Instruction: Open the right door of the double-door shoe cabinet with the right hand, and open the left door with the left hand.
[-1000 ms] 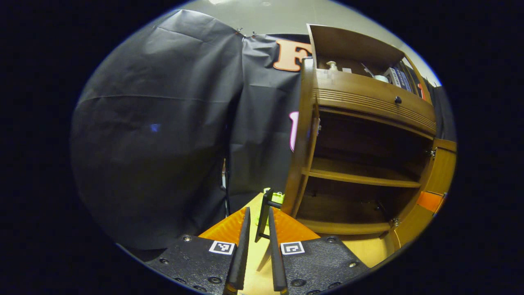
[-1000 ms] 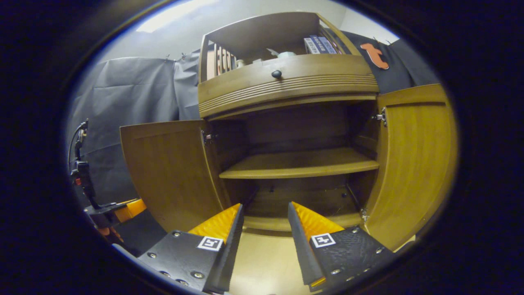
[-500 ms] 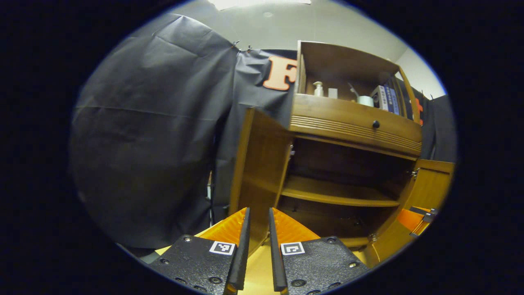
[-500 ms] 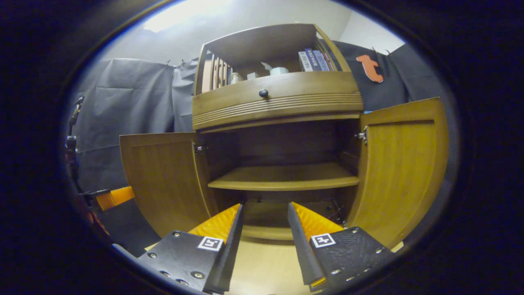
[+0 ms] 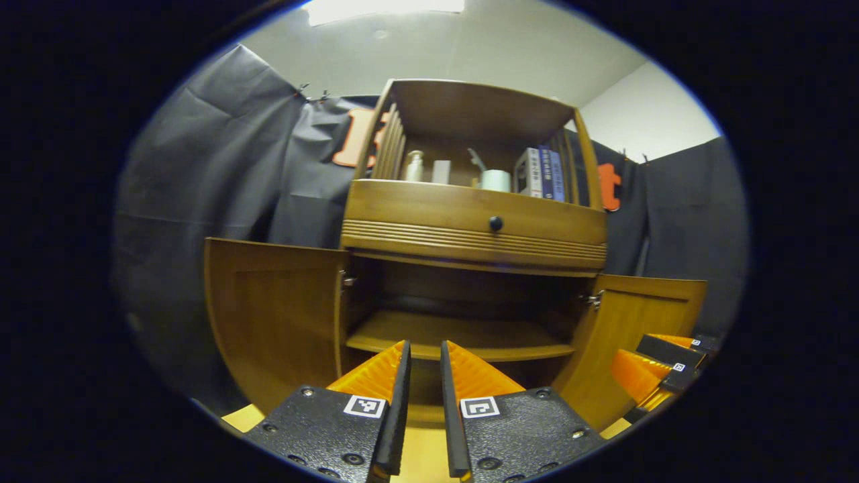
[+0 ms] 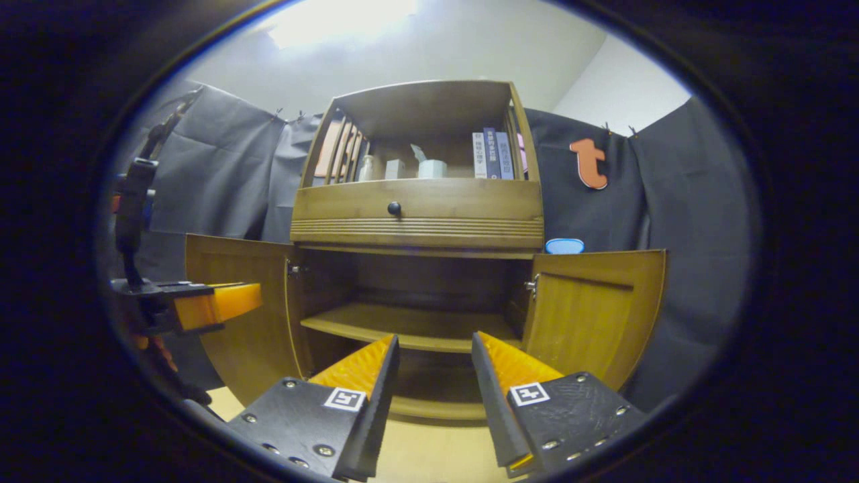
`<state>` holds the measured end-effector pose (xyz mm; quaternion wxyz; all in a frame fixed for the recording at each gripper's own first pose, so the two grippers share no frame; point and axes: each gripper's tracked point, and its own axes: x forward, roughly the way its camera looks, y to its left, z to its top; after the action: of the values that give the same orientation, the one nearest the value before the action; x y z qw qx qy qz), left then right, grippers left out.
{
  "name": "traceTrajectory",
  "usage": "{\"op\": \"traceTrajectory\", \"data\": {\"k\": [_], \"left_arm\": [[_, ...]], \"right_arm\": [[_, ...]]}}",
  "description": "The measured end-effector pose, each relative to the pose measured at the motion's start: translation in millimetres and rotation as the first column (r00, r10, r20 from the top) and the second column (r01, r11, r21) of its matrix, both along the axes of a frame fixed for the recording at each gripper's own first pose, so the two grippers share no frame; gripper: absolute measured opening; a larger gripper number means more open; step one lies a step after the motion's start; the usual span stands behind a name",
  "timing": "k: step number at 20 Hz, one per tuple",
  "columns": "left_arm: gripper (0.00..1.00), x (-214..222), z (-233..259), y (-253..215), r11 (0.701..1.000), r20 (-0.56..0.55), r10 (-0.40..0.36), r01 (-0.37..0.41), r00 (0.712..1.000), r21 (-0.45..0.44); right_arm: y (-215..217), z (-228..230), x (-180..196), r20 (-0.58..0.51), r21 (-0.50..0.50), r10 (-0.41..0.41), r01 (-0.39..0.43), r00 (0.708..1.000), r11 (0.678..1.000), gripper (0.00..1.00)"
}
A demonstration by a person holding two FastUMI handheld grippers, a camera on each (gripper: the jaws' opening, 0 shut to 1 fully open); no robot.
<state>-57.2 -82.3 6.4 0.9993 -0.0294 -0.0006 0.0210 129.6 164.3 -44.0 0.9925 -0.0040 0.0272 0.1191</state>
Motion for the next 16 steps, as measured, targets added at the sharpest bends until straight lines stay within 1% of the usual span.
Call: {"op": "traceTrajectory", "data": {"k": [1,2,3,4,5,8,9,10,11,12,13,15,16], "left_arm": [[0.19,3.2,2.5,-13.0,1.000,0.007,-0.018,0.018,1.000,0.012],[0.27,5.2,3.7,-23.8,0.999,0.011,-0.030,0.030,0.999,0.020],[0.27,5.5,4.9,-32.0,0.999,0.019,-0.032,0.031,0.999,0.024],[0.41,8.9,4.4,-39.7,0.999,0.027,-0.040,0.039,0.999,0.025],[0.56,9.4,3.6,-45.8,0.999,0.028,-0.040,0.039,0.999,0.025],[0.99,10.5,0.4,-52.3,0.999,0.020,-0.026,0.026,0.999,0.030],[0.97,10.6,1.7,-50.6,0.999,0.026,-0.013,0.012,1.000,0.039],[0.98,11.7,3.9,-50.6,0.999,0.034,-0.007,0.005,0.999,0.045],[0.98,12.2,4.9,-51.5,0.999,0.038,-0.006,0.004,0.999,0.046],[0.98,12.9,5.3,-52.2,0.999,0.039,-0.007,0.006,0.999,0.044],[0.96,12.8,4.8,-53.0,0.999,0.038,-0.008,0.007,0.999,0.041],[0.98,11.8,5.8,-54.1,0.999,0.039,-0.008,0.007,0.999,0.041],[0.98,11.0,5.3,-54.3,0.999,0.038,-0.007,0.006,0.999,0.044]], "right_arm": [[-3.2,1.5,-1.1,-0.003,0.008,0.000,0.000,1.000,1.000,0.58],[-7.0,3.1,-2.3,-0.005,0.017,-0.003,0.003,1.000,1.000,0.55],[-10.5,4.5,-2.8,-0.005,0.021,-0.007,0.007,1.000,1.000,0.55],[-14.3,5.2,-4.3,-0.005,0.021,-0.011,0.011,1.000,1.000,0.64],[-17.4,5.3,-4.9,-0.004,0.017,-0.015,0.015,1.000,1.000,0.55],[-27.5,6.0,-6.0,-0.003,0.010,-0.023,0.023,1.000,1.000,0.55],[-30.0,7.3,-5.4,-0.001,0.015,-0.025,0.025,1.000,1.000,0.64],[-33.2,8.7,-4.7,0.003,0.022,-0.030,0.030,1.000,0.999,0.64],[-35.4,10.8,-4.6,0.011,0.028,-0.033,0.032,0.999,0.999,0.55],[-36.3,12.3,-4.4,0.015,0.031,-0.036,0.036,0.999,0.999,0.55],[-38.2,13.0,-3.6,0.019,0.033,-0.040,0.040,0.999,0.999,0.64],[-40.1,15.5,-2.7,0.029,0.041,-0.043,0.042,0.999,0.998,0.64],[-41.7,16.4,-2.2,0.034,0.046,-0.048,0.046,0.998,0.998,0.55]]}}
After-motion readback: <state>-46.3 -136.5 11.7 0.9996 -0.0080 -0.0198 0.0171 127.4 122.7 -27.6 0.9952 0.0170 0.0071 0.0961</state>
